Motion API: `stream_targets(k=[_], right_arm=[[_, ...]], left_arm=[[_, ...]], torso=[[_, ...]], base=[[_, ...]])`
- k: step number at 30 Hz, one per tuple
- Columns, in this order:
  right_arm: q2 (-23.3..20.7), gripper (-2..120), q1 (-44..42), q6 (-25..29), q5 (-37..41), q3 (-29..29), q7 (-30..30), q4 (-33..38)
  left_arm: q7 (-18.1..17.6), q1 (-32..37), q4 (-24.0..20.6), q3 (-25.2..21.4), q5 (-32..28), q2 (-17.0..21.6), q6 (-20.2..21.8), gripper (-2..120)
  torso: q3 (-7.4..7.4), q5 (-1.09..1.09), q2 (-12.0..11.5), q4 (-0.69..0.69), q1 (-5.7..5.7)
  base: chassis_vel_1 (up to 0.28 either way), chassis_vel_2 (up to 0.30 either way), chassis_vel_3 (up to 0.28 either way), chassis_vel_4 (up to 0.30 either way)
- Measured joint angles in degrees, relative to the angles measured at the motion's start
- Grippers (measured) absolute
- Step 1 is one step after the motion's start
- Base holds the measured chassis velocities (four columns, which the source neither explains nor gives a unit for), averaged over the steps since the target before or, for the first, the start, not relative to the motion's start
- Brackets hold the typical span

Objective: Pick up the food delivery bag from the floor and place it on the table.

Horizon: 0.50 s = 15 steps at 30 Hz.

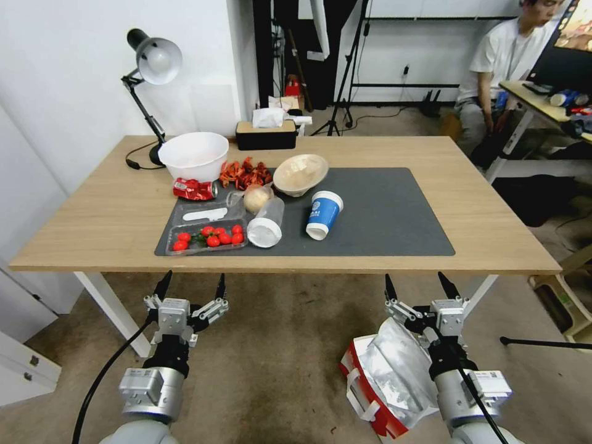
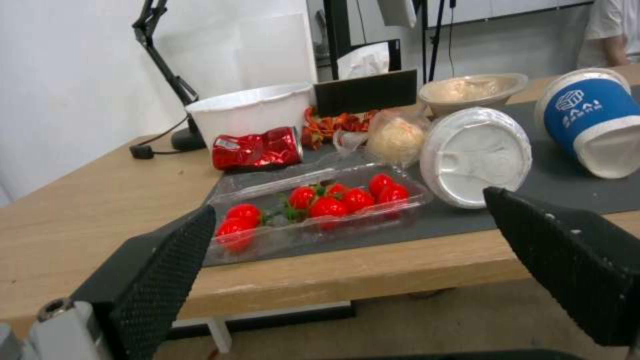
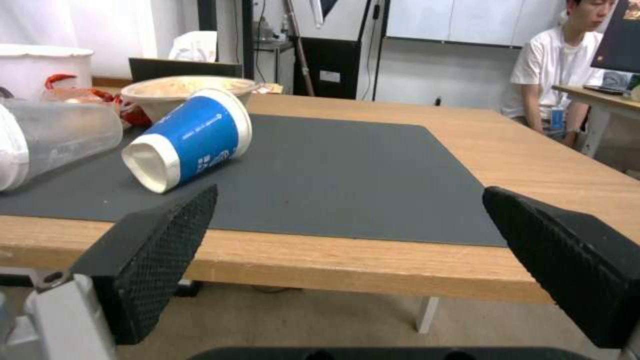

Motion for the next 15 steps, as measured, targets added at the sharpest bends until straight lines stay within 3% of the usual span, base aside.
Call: stream_targets(k=[4, 6, 12, 15], right_arm=[[-0.83, 100, 0.06, -2.10, 2.89, 1.13, -0.15, 1.46], [-2.63, 100, 0.24, -6.62, 9.08, 3.67, -0.66, 4.87], [-3.03, 100, 0.68, -7.86, 12.70, 5.30, -1.48, 5.88], [-3.05, 100, 0.73, -7.86, 12.76, 5.48, -1.51, 5.97]], left_arm=[[-0.81, -0.51, -0.05, 0.61, -1.08, 0.78, 0.21, 100], [-3.82, -2.67, -0.36, 3.15, -5.27, 3.73, 1.70, 100], [-9.18, -6.65, -0.88, 7.77, -12.73, 9.44, 4.44, 100], [-10.96, -7.19, -1.02, 9.33, -15.48, 11.39, 4.26, 100]], torso=[[0.00, 0.01, 0.00, 0.02, 0.00], [0.00, 0.00, 0.00, -0.01, 0.00], [0.00, -0.02, -0.01, -0.05, 0.00], [0.00, 0.01, 0.00, 0.02, 0.00]], base=[[0.000, 0.000, 0.000, 0.000], [0.000, 0.000, 0.000, 0.000], [0.000, 0.000, 0.000, 0.000], [0.000, 0.000, 0.000, 0.000]])
